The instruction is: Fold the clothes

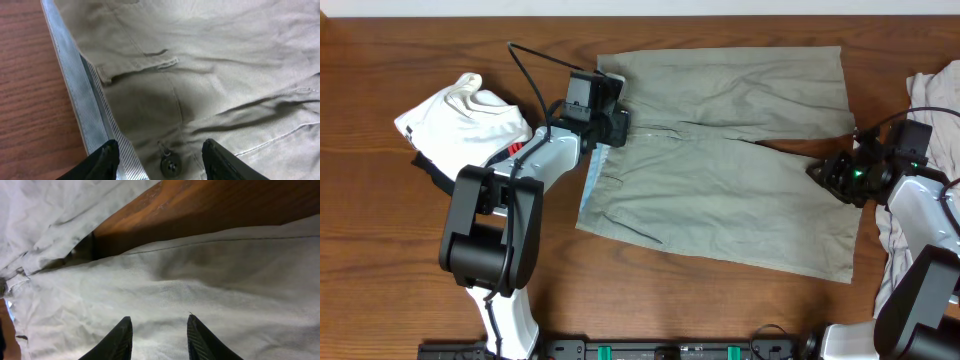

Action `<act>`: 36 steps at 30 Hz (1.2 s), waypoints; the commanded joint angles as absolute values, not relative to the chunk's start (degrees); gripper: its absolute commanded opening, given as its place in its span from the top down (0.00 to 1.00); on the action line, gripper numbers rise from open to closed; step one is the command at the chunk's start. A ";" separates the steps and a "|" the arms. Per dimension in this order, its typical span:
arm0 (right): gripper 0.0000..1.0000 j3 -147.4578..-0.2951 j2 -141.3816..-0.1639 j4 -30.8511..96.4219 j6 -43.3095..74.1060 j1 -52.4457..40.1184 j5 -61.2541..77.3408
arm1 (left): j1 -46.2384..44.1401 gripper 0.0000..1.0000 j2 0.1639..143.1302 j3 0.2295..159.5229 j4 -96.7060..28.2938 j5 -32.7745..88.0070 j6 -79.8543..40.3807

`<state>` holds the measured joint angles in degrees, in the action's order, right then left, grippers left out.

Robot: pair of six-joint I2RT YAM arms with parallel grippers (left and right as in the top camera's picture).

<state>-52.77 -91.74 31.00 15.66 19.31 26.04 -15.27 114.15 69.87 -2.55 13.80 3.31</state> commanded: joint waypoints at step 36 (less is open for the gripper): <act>0.65 -53.47 -91.39 32.84 14.76 18.72 18.96 | -15.11 0.94 108.09 69.89 -13.41 1.76 9.67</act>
<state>-52.77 -91.74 32.49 15.66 19.31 20.95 -15.27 108.27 69.89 -12.73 7.81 7.40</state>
